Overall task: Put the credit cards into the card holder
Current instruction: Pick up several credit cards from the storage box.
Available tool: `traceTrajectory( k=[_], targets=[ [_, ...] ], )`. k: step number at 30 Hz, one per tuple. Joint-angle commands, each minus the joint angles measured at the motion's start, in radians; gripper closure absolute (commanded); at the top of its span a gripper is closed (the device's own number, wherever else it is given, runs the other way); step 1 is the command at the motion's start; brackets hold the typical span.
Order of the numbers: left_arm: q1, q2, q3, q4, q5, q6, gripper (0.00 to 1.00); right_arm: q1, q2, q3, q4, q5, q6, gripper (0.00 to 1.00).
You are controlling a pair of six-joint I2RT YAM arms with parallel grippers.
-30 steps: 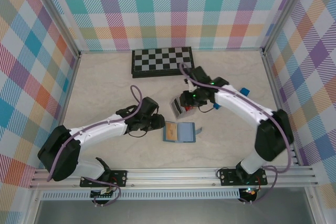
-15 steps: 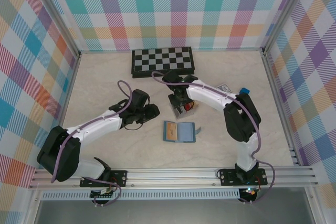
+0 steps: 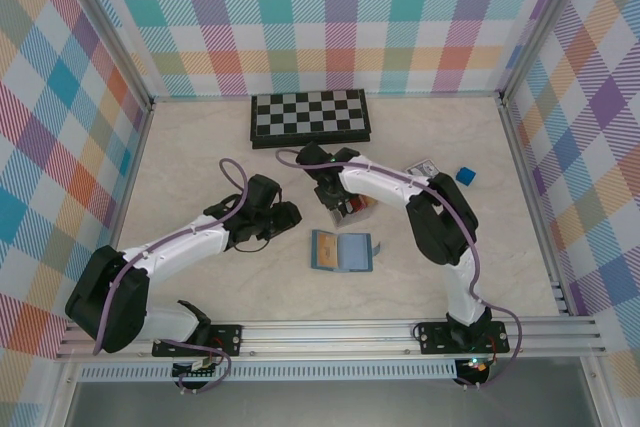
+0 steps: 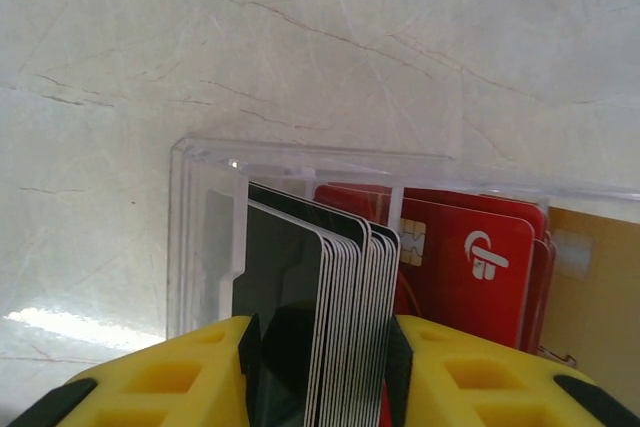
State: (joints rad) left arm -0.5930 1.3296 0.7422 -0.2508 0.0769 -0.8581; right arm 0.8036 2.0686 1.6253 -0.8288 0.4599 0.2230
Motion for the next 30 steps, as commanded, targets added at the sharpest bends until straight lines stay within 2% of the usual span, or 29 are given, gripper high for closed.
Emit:
traceTrajectory(
  k=[1,11,26,30],
  targets=[
    [0.009,-0.026,-0.009,0.018,-0.003,-0.014,0.51,0.006,-0.005,0.009,-0.024,0.098,-0.023,0.62],
    [0.009,-0.016,-0.016,0.025,0.011,-0.014,0.51,0.006,-0.041,-0.012,-0.017,0.128,-0.040,0.65],
    [0.009,-0.006,-0.022,0.031,0.024,-0.014,0.51,0.006,-0.054,-0.030,-0.013,0.126,-0.036,0.85],
    [0.009,-0.006,-0.023,0.030,0.026,-0.015,0.51,0.006,-0.060,-0.022,-0.026,0.125,-0.035,0.85]
  ],
)
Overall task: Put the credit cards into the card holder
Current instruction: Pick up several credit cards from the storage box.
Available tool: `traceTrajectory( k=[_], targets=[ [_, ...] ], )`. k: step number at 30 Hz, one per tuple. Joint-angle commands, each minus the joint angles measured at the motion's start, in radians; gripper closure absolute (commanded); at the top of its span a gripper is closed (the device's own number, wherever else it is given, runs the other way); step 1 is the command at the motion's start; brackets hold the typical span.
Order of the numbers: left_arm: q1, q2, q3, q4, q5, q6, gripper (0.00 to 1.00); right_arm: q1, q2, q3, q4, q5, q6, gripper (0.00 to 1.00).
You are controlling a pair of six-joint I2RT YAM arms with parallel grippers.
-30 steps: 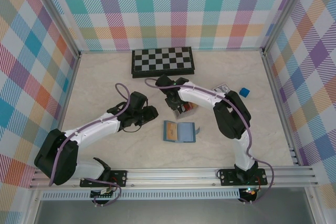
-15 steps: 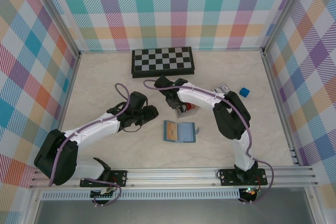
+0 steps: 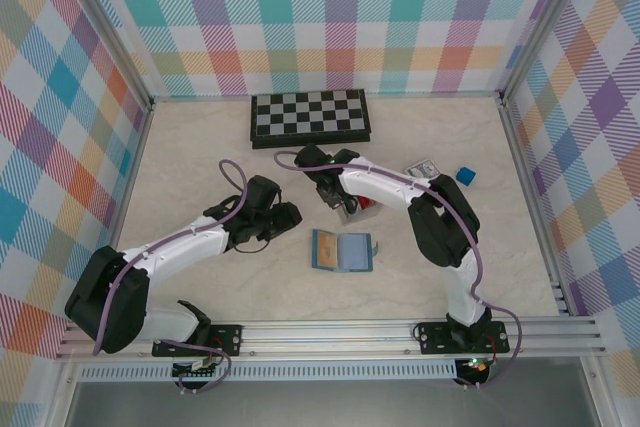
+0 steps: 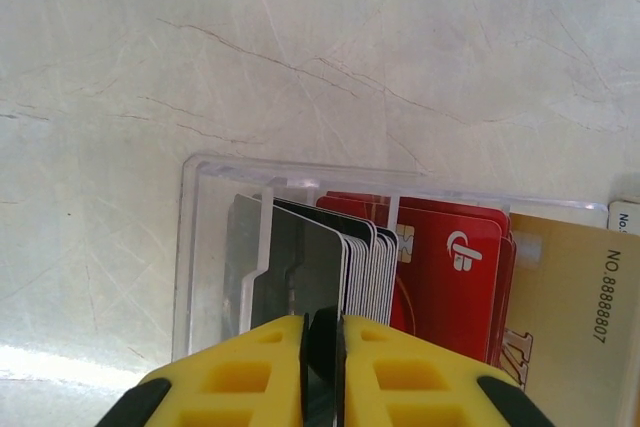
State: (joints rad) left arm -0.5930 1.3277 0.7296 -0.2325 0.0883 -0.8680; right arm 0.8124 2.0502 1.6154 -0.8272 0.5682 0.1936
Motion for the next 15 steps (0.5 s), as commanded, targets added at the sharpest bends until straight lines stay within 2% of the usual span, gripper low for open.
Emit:
traceTrajectory(
  k=[1,3,15],
  targets=[
    [0.009,-0.004,-0.011,0.013,0.014,-0.005,0.51,-0.002,-0.047,-0.012,-0.027,0.015,-0.004,0.86],
    [0.009,-0.002,-0.010,0.013,0.014,-0.004,0.51,-0.002,-0.058,-0.012,-0.029,0.005,-0.002,0.89],
    [0.009,0.012,-0.003,0.017,0.029,-0.003,0.51,-0.015,-0.090,0.013,-0.037,-0.069,0.012,0.93]
  ],
)
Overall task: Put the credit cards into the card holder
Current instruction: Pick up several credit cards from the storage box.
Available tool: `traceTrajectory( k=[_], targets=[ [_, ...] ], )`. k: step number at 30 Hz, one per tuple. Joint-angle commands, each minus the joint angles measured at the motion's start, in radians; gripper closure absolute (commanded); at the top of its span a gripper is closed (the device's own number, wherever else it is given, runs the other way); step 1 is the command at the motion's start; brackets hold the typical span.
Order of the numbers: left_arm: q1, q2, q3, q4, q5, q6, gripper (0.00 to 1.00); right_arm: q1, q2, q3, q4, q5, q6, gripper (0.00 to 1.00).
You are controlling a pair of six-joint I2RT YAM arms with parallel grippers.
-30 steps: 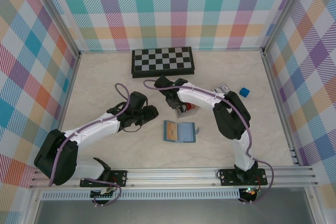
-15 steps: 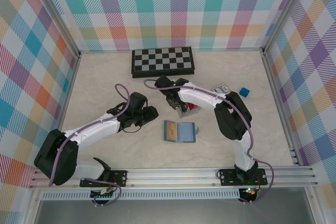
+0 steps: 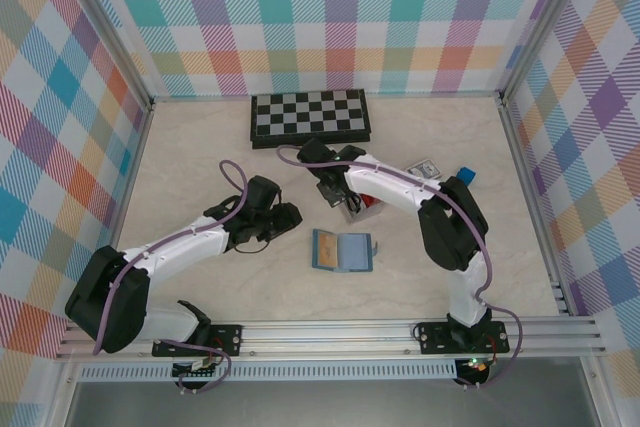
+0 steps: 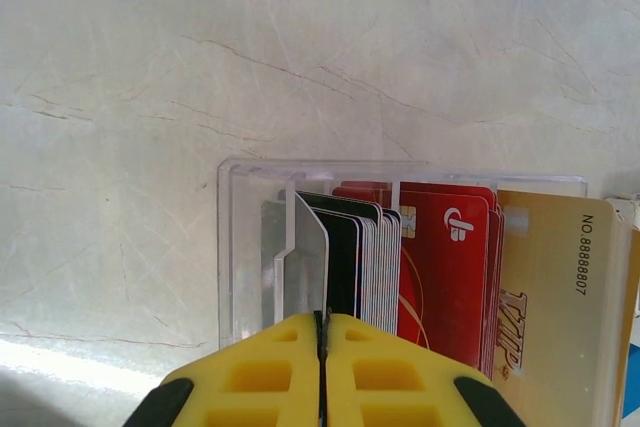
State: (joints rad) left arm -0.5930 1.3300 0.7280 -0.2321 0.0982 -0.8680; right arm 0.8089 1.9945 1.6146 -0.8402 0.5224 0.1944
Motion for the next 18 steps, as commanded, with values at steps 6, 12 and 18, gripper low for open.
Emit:
traceTrajectory(
  k=[6,12,18],
  targets=[
    [0.009,0.010,0.000,0.021,0.034,-0.003,0.51,-0.044,-0.025,0.009,-0.022,-0.098,0.019,1.00],
    [0.009,0.011,0.015,0.034,0.053,0.007,0.51,-0.093,-0.084,-0.017,0.010,-0.241,0.050,1.00],
    [0.009,0.020,0.032,0.037,0.065,0.018,0.51,-0.122,-0.107,-0.015,0.014,-0.286,0.054,1.00]
  ],
)
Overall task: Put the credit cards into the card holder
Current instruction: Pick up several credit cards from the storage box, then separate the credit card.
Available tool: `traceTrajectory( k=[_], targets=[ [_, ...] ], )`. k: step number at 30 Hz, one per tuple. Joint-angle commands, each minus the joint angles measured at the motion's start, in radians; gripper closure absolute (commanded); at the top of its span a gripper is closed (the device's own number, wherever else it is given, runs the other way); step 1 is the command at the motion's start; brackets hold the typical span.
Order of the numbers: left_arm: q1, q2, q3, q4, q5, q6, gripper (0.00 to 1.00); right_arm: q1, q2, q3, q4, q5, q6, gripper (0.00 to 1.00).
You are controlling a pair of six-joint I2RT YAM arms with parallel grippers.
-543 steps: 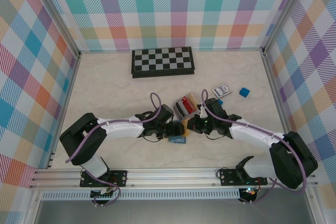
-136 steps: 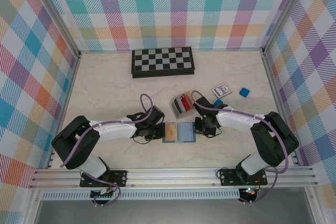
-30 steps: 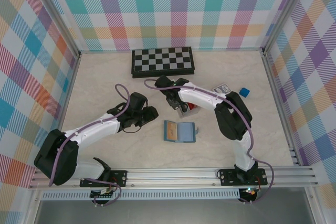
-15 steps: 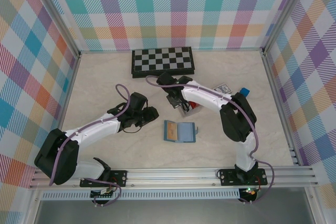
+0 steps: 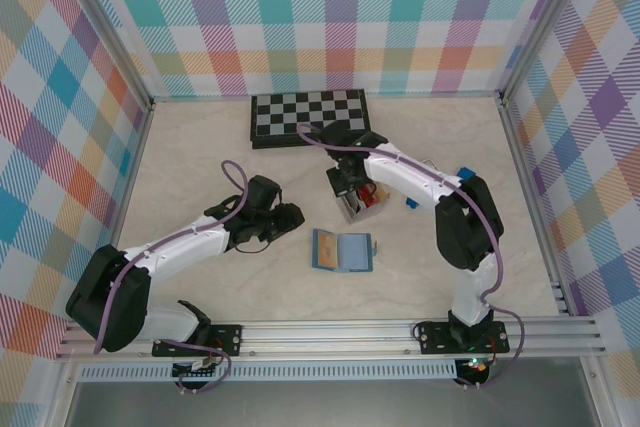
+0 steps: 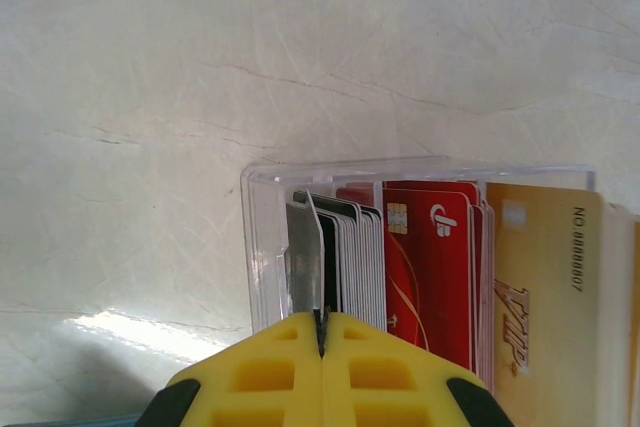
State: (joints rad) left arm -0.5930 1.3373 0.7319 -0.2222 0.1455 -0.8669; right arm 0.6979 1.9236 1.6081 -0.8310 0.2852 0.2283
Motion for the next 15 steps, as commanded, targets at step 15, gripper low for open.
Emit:
traceTrajectory(
  k=[15],
  targets=[
    [0.117,-0.023,0.027,0.401,0.333,-0.098,0.23,-0.146,-0.341,-0.164,0.173,-0.536,0.190,1.00]
  ],
)
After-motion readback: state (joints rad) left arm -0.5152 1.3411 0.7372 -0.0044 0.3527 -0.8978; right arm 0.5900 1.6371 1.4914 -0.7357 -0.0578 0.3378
